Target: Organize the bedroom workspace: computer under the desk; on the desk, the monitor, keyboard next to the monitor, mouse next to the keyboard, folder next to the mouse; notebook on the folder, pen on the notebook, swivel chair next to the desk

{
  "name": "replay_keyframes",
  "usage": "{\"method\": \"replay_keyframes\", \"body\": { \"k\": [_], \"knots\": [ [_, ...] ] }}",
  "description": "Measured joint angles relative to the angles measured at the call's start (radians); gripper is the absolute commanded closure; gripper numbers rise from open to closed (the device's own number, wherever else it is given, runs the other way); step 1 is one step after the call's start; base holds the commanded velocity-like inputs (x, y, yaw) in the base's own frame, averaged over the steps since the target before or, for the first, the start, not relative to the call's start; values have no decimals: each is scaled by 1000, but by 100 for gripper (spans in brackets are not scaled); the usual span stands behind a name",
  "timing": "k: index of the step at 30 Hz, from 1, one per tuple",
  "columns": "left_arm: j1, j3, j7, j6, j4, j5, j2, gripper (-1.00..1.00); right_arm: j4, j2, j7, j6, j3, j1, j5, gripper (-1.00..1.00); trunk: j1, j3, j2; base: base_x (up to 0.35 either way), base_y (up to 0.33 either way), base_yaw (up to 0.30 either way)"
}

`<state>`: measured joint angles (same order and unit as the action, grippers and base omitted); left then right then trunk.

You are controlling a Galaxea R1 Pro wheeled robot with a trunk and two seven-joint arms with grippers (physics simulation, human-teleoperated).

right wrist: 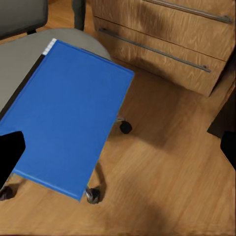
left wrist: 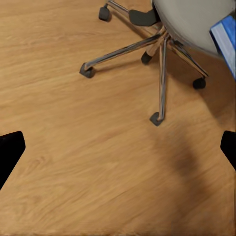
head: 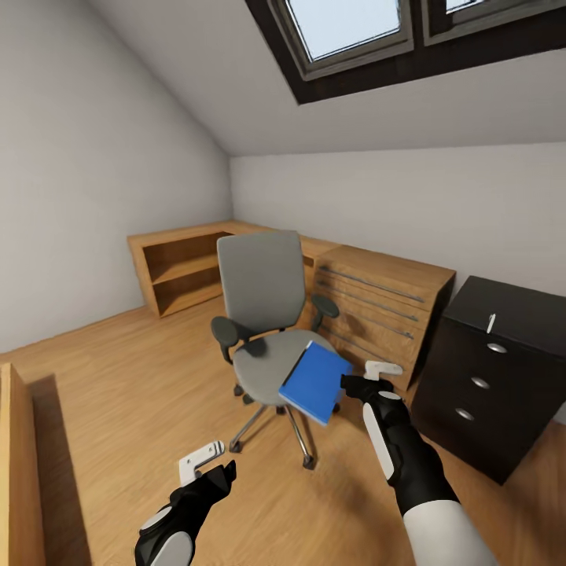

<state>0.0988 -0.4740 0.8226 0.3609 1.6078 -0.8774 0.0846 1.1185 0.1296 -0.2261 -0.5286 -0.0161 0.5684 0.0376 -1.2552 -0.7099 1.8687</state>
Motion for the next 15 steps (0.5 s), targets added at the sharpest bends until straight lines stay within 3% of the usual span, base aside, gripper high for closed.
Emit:
{"method": "replay_keyframes", "body": {
  "k": [5,12,15],
  "knots": [
    [0,1,0,0,5,0,-1,-100,0,-1,0,0,-1,0,0,-100,0,2,0,-86,-1,-196],
    [0,6,4,0,9,1,-2,-100,1,-2,8,-1,-3,0,2,-100,-15,-10,28,-12,0,-32],
    [0,22,4,0,9,1,-2,-100,4,-5,38,-4,-4,0,29,-100,-26,-19,49,-1,0,-3]
  ]
}}
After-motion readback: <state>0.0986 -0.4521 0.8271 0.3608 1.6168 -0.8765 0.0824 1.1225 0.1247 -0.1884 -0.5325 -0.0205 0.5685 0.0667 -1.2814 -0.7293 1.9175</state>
